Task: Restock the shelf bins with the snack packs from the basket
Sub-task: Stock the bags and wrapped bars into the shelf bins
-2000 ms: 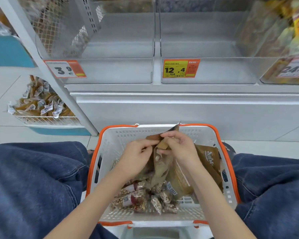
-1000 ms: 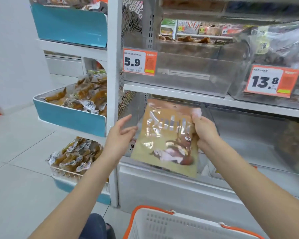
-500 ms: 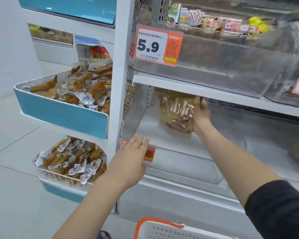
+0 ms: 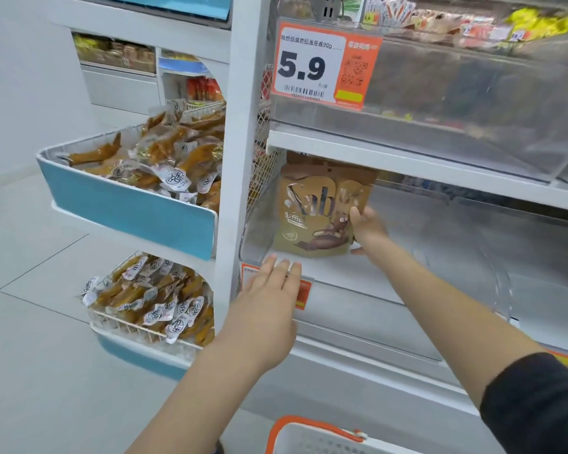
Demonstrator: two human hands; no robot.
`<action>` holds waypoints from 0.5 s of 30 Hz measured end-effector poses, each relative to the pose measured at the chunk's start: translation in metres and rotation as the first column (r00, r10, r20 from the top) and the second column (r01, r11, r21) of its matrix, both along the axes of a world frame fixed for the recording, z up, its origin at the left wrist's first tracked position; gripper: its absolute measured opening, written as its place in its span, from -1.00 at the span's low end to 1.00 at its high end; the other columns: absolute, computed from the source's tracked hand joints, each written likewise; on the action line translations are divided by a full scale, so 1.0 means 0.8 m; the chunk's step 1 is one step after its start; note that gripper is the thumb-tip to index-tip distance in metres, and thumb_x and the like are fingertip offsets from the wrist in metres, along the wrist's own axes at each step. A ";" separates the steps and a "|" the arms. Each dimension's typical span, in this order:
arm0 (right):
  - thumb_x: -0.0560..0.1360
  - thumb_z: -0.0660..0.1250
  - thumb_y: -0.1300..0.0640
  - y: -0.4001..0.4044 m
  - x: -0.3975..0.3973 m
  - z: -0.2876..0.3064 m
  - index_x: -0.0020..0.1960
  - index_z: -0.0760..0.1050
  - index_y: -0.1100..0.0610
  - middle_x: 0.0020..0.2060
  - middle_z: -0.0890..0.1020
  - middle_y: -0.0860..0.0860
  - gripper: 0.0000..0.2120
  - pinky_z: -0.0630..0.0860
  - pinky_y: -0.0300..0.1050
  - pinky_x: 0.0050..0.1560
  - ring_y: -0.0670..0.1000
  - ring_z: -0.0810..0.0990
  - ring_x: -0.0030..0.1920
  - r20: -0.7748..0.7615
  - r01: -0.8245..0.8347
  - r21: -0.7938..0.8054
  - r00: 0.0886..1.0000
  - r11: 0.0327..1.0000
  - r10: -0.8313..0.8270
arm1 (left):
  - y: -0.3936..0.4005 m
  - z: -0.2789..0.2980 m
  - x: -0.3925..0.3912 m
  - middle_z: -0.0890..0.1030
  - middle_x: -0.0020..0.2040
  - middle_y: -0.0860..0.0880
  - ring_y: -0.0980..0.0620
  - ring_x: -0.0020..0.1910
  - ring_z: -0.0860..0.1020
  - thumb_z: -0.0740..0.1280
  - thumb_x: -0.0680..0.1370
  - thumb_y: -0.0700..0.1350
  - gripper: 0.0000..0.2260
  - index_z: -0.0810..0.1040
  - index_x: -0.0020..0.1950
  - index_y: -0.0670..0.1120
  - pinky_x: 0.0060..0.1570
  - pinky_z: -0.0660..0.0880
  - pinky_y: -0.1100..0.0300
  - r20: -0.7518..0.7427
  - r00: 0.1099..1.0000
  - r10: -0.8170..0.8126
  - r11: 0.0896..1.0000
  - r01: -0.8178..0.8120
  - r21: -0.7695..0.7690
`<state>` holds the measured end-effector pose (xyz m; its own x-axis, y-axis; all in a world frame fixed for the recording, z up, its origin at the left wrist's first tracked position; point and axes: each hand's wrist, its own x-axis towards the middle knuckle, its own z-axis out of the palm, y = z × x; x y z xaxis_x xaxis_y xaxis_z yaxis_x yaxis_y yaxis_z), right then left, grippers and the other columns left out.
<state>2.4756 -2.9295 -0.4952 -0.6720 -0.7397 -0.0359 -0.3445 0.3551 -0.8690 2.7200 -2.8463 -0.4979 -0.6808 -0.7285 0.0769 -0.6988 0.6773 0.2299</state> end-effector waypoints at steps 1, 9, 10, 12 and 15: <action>0.61 0.05 -0.08 -0.005 0.005 -0.002 0.24 0.36 0.13 0.09 0.48 0.06 -0.65 0.56 0.22 0.02 0.19 0.49 0.08 -0.002 -0.013 0.002 1.000 1.000 0.013 | 0.000 0.000 -0.001 -0.15 0.56 0.02 0.01 0.52 -0.24 0.19 0.60 -0.09 -0.32 -0.20 0.55 -0.06 0.50 -0.09 0.08 0.003 1.000 0.002 1.000 -0.002 0.005; 0.59 0.20 -0.08 0.024 0.007 0.006 0.49 0.13 0.10 0.32 0.37 0.08 -0.44 0.49 0.09 0.19 0.15 0.42 0.27 0.131 -0.050 0.056 0.990 0.997 0.042 | 0.004 0.004 0.000 -0.15 0.57 0.03 0.04 0.53 -0.22 0.20 0.60 -0.05 -0.32 -0.19 0.55 -0.04 0.50 -0.07 0.10 0.042 0.999 0.010 1.000 -0.010 0.011; 0.57 0.22 -0.08 0.042 0.006 0.012 0.48 0.15 0.10 0.32 0.37 0.08 -0.44 0.47 0.09 0.25 0.12 0.43 0.24 0.111 -0.040 0.007 0.993 0.999 0.039 | 0.007 0.006 0.001 -0.15 0.57 0.03 0.04 0.53 -0.22 0.20 0.60 -0.05 -0.32 -0.19 0.55 -0.04 0.50 -0.07 0.10 0.039 0.999 0.012 1.000 -0.013 0.013; 0.56 0.27 -0.01 0.098 0.006 0.018 0.40 0.26 0.09 0.29 0.42 0.06 -0.54 0.42 0.05 0.30 0.04 0.45 0.20 -0.023 -0.086 -0.151 0.996 0.985 0.083 | 0.014 0.007 0.001 -0.14 0.57 0.01 0.02 0.53 -0.21 0.21 0.60 -0.05 -0.32 -0.17 0.56 -0.05 0.49 -0.07 0.10 0.023 0.999 0.022 1.000 -0.022 0.014; 0.59 0.22 0.23 0.236 0.020 0.016 0.27 0.39 0.09 0.15 0.51 -0.07 -0.73 0.37 -0.18 0.30 -0.11 0.47 0.23 -0.320 -0.229 -0.325 0.940 0.918 0.121 | 0.039 0.007 -0.009 -0.10 0.57 -0.02 -0.02 0.54 -0.17 0.21 0.60 -0.07 -0.35 -0.10 0.56 -0.05 0.50 -0.03 0.05 0.009 0.999 0.034 0.999 -0.034 0.002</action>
